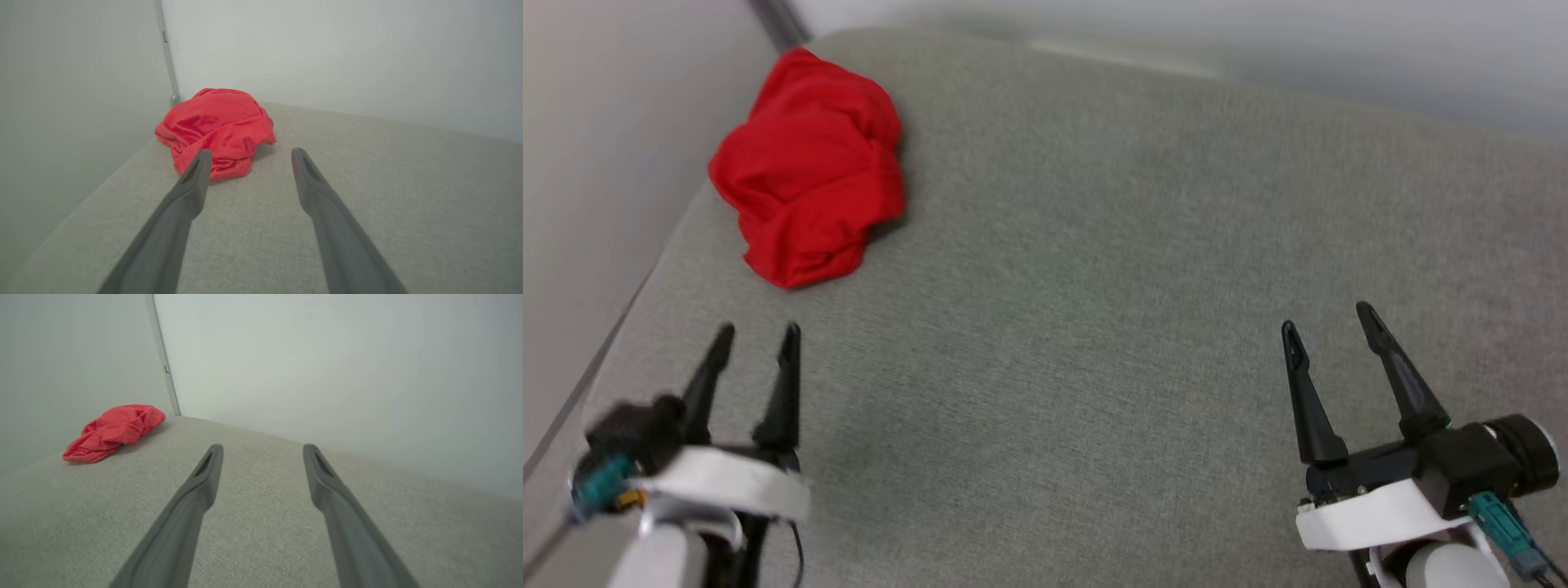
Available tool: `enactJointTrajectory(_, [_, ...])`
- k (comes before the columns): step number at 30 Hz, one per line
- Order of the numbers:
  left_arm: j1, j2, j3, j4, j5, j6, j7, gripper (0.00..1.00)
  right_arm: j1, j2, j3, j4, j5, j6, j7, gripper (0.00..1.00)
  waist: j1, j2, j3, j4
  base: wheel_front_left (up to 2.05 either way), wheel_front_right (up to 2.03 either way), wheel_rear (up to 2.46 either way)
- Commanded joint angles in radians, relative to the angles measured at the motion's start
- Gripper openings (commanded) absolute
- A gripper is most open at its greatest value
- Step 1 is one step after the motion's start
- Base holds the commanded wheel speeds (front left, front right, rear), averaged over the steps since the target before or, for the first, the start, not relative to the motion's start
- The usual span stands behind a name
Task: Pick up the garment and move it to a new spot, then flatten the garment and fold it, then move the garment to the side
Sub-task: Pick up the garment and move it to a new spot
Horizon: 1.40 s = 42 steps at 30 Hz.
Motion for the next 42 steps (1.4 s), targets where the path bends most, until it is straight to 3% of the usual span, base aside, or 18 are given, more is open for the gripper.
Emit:
enactJointTrajectory(1, [-0.085,0.061,-0.027,0.042,-0.066,-0.001,0.021,1.00,-0.025,-0.001,-0.005,-0.021,-0.029,0.000,-0.002,1.00,-0.0001,0.0000,0.112,-0.040,0.00,0.00,0.00])
enactJointTrajectory(10, [-0.446,0.423,-0.220,0.188,-0.416,-0.001,0.359,1.00,-0.070,-0.008,-0.028,-0.084,-0.085,0.000,-0.002,1.00,-0.0001,0.0000,0.283,-0.100,0.00,0.00,0.00])
enactJointTrajectory(12, [-0.504,0.482,-0.262,0.215,-0.484,-0.001,0.442,1.00,-0.076,-0.009,-0.029,-0.092,-0.091,0.000,-0.002,1.00,-0.0001,0.0000,0.311,-0.115,0.00,0.00,0.00])
enactJointTrajectory(19, [-0.658,0.614,-0.369,0.271,-0.719,-0.001,0.703,1.00,-0.085,-0.008,-0.044,-0.114,-0.103,0.000,-0.002,1.00,-0.0001,0.0000,0.384,-0.157,0.00,0.00,0.00])
enactJointTrajectory(24, [-0.695,0.654,-0.440,0.304,-0.782,-0.001,0.801,1.00,-0.091,-0.007,-0.053,-0.116,-0.103,0.000,-0.001,1.00,-0.0001,0.0000,0.412,-0.171,0.00,0.00,0.00])
enactJointTrajectory(25, [-0.705,0.660,-0.518,0.328,-0.833,-0.001,0.872,1.00,-0.092,-0.006,-0.054,-0.112,-0.106,-0.001,-0.001,1.00,-0.0001,0.0000,0.421,-0.177,0.00,0.00,0.00])
enactJointTrajectory(26, [-0.708,0.652,-0.534,0.353,-0.852,-0.001,0.861,0.15,-0.093,-0.005,-0.053,-0.108,-0.107,-0.001,0.000,1.00,-0.0001,0.0000,0.421,-0.178,0.00,0.00,0.00])
enactJointTrajectory(27, [-0.708,0.652,-0.534,0.353,-0.852,-0.001,0.861,0.15,-0.093,-0.005,-0.053,-0.108,-0.107,-0.001,0.000,1.00,-0.0001,0.0000,0.421,-0.178,0.00,0.00,0.00])
enactJointTrajectory(28, [-0.711,0.642,-0.558,0.370,-0.868,-0.001,0.857,0.00,-0.094,-0.004,-0.051,-0.102,-0.108,-0.001,-0.001,1.00,-0.0001,0.0000,0.414,-0.178,0.00,0.00,0.00])
enactJointTrajectory(33, [-0.723,0.649,-0.583,0.379,-0.882,-0.001,0.781,0.00,-0.097,-0.003,-0.044,-0.092,-0.102,-0.001,-0.001,1.00,-0.0001,0.0000,0.381,-0.175,0.00,0.00,0.00])
enactJointTrajectory(42, [-0.717,0.735,-0.596,0.314,-0.888,-0.001,0.490,0.00,-0.080,-0.001,-0.037,-0.045,-0.067,0.000,-0.002,1.00,-0.0001,0.0000,0.215,-0.177,0.00,0.00,0.00])
